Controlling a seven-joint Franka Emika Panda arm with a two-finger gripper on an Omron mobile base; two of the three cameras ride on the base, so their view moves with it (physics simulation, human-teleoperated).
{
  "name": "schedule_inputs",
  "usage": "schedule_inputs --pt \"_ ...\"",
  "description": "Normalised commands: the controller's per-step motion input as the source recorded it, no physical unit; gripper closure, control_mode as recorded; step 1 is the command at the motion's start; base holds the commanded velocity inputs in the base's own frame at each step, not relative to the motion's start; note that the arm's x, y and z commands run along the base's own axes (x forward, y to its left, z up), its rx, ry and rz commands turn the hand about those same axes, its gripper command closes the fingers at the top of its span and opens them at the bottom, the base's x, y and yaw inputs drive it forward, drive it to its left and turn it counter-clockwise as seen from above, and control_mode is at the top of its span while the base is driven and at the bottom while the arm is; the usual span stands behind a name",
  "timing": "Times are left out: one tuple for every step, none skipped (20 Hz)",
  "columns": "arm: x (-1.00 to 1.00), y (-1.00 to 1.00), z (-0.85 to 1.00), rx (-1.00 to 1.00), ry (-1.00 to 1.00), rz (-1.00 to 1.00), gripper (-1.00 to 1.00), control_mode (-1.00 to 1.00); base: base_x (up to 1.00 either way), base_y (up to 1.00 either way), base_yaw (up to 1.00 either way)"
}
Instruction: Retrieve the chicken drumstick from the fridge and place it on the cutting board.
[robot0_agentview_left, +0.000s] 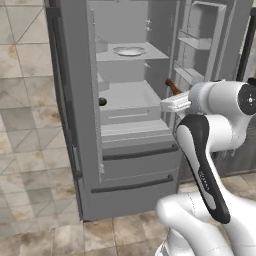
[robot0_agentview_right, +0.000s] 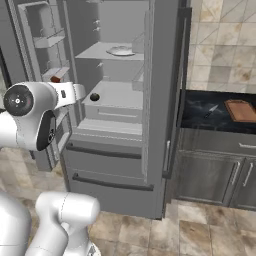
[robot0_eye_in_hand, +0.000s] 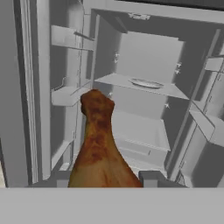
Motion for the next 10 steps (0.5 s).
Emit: schedule_inputs --pt "0.00 0.00 0.00 0.00 0.00 0.00 1.00 1.00 -0.62 -0.02 0.00" --pt "0.00 0.00 0.00 0.00 0.00 0.00 1.00 1.00 -0.59 -0.06 0.00" --pt "0.00 0.00 0.00 0.00 0.00 0.00 1.00 1.00 -0.53 -0.11 0.00" --pt "0.00 0.00 0.00 0.00 0.00 0.00 1.00 1.00 -0.51 -0.17 0.00" --pt "0.00 0.00 0.00 0.00 0.00 0.00 1.00 1.00 -0.48 -0.26 0.00" --pt "0.00 0.00 0.00 0.00 0.00 0.00 1.00 1.00 -0.47 -0.34 0.00" --pt "0.00 0.00 0.00 0.00 0.00 0.00 1.00 1.00 -0.44 -0.39 0.00" --pt "0.00 0.00 0.00 0.00 0.00 0.00 1.00 1.00 -0.41 -0.41 0.00" --pt "0.00 0.00 0.00 0.00 0.00 0.00 1.00 1.00 -0.35 -0.47 0.00" --pt "0.00 0.00 0.00 0.00 0.00 0.00 1.00 1.00 -0.32 -0.51 0.00"
